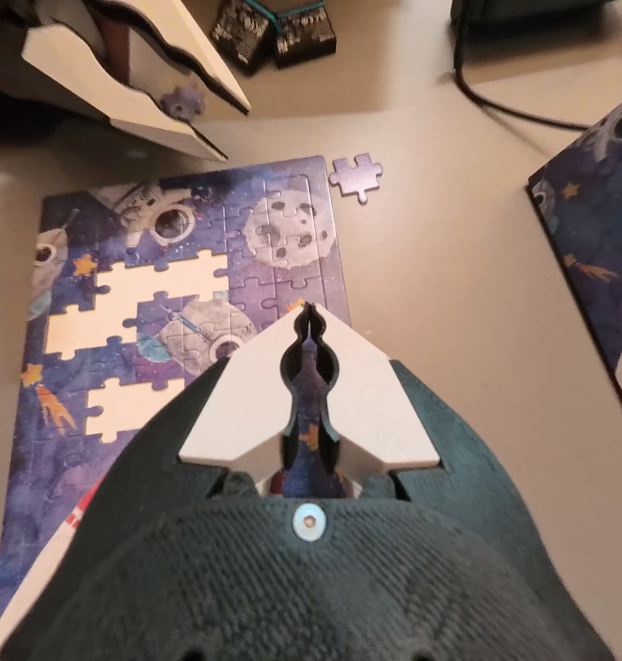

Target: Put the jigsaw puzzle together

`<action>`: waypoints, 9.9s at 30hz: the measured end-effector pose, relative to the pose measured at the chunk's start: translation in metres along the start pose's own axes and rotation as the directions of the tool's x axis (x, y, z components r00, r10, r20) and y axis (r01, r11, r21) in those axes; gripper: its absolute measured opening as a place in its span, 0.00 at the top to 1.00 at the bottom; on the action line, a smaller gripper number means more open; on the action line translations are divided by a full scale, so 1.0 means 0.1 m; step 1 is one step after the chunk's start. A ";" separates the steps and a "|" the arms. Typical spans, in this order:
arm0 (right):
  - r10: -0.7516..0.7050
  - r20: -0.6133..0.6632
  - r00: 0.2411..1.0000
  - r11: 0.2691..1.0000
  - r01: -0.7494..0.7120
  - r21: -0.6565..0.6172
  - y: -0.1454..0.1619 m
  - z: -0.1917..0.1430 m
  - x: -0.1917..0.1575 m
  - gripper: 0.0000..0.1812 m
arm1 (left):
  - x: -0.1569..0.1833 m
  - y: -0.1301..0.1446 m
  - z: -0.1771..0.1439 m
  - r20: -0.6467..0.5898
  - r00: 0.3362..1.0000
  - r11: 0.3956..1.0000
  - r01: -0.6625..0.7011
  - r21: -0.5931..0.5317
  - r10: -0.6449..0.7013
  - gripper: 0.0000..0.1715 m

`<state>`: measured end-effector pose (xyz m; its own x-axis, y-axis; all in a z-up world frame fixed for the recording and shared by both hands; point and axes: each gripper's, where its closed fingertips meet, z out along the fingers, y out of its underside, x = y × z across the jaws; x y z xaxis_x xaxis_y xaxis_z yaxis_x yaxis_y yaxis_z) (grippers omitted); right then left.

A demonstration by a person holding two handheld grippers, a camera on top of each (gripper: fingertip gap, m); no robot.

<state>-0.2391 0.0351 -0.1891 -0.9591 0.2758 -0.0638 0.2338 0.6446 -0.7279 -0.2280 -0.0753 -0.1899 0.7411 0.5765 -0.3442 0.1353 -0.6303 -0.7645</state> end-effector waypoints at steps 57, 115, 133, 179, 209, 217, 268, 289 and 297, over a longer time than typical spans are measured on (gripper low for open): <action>0.103 -0.123 0.987 0.994 -0.108 -0.032 0.25 0.04 -0.12 1.00 | 0.69 -0.55 0.77 -0.376 0.925 0.991 -0.087 -0.102 0.043 1.00; 0.137 -0.225 0.965 0.990 -0.123 0.074 0.27 -0.19 0.02 1.00 | 0.68 -0.56 0.64 -0.418 0.906 0.996 0.025 -0.089 -0.060 1.00; 0.451 -0.191 0.872 0.878 -0.396 0.269 0.94 -1.33 0.20 1.00 | 0.07 -0.34 0.32 -0.376 0.881 0.958 0.255 -0.133 -0.287 1.00; 0.116 -0.091 0.989 0.992 -0.119 -0.031 0.46 -0.19 -0.54 1.00 | 0.88 -0.21 0.18 -0.457 0.875 0.975 0.066 -0.210 -0.158 1.00; 0.127 -0.089 0.988 0.991 -0.130 -0.025 0.56 -0.27 -0.87 1.00 | 1.17 -0.23 -0.01 -0.514 0.835 0.975 0.115 -0.189 -0.198 1.00; 0.302 -0.165 0.939 0.952 -0.306 0.005 1.10 -0.85 -0.74 1.00 | 0.91 -0.06 -0.10 -0.508 0.794 0.941 0.243 -0.237 -0.333 1.00; 0.361 -0.544 0.757 0.923 -0.206 0.326 1.19 -1.82 0.55 1.00 | -0.21 -0.24 0.53 -0.147 0.983 0.989 0.094 -0.114 -0.111 1.00; 0.454 -0.504 0.735 0.886 -0.313 0.343 1.52 -1.80 0.64 0.86 | -0.52 -0.07 0.28 -0.126 0.953 0.961 0.275 -0.017 -0.275 1.00; 0.390 -0.447 0.805 0.921 -0.343 0.184 1.58 -1.50 0.46 0.81 | -0.61 -0.06 0.27 -0.084 0.953 0.956 0.294 -0.001 -0.293 1.00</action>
<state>-0.2225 0.2565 -0.2051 -0.6099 0.7920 -0.0299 0.5153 0.3676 -0.7742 -0.2921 -0.0928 -0.1788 0.7213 0.6902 -0.0585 0.3478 -0.4339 -0.8311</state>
